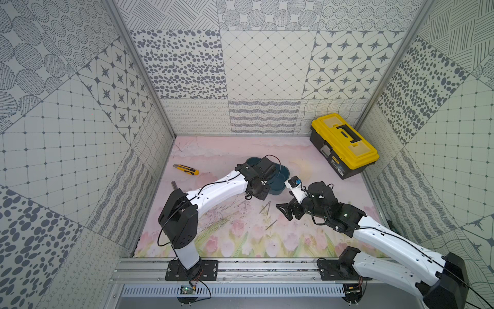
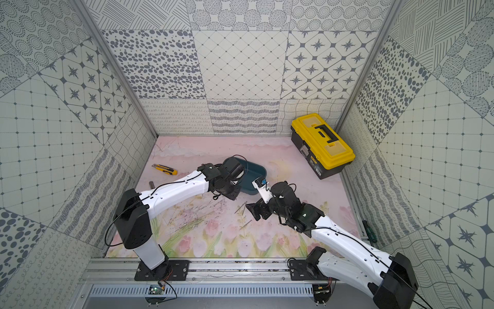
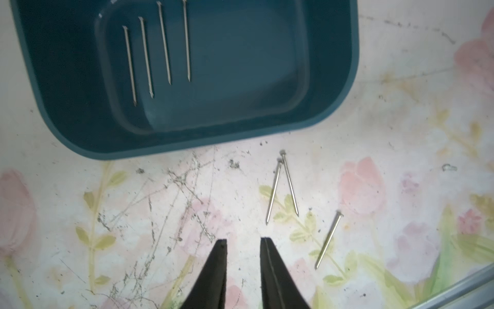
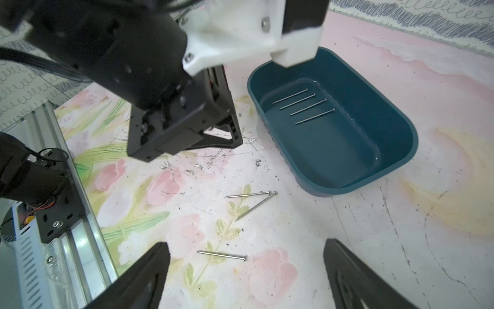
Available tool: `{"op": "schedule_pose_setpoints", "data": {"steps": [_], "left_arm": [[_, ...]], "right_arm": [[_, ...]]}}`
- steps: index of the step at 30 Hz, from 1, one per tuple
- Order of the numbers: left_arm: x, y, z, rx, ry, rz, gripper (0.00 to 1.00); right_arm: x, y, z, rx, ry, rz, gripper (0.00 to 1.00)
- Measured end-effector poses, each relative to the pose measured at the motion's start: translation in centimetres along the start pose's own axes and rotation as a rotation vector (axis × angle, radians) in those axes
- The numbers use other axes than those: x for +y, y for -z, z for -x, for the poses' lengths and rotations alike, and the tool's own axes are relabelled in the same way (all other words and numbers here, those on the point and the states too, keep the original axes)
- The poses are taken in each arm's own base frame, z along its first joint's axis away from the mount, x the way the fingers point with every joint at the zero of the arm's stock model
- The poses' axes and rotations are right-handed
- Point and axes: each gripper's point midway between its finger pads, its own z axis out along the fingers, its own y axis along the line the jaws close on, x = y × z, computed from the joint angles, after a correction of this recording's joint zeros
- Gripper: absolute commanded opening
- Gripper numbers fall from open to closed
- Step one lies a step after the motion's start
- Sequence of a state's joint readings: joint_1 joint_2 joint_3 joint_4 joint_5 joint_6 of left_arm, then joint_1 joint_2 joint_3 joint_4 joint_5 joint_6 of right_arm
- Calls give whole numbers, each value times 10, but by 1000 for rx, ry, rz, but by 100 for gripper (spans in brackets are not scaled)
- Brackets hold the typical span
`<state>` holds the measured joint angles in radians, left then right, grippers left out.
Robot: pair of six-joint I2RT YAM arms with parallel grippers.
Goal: Put the nails on the desktop into the storage box
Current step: Place the nail in the storage box, then pick up the nail from the center of the board.
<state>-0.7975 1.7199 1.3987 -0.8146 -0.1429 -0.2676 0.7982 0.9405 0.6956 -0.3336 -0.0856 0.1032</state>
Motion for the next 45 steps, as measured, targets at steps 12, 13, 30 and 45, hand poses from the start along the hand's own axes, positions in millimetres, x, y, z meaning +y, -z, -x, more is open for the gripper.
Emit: {"op": "schedule_pose_setpoints", "data": {"steps": [12, 13, 30, 45], "left_arm": [[-27, -49, -44, 83, 45, -52, 30], [-29, -54, -43, 83, 44, -58, 29], [-38, -79, -25, 69, -7, -121, 27], [-30, -80, -12, 57, -91, -141, 27]], "right_arm": [[8, 14, -13, -12, -45, 6, 94], [8, 14, -16, -6, -48, 4, 94], [5, 14, -23, 7, -69, -9, 95], [5, 13, -23, 7, -67, -12, 95]]}}
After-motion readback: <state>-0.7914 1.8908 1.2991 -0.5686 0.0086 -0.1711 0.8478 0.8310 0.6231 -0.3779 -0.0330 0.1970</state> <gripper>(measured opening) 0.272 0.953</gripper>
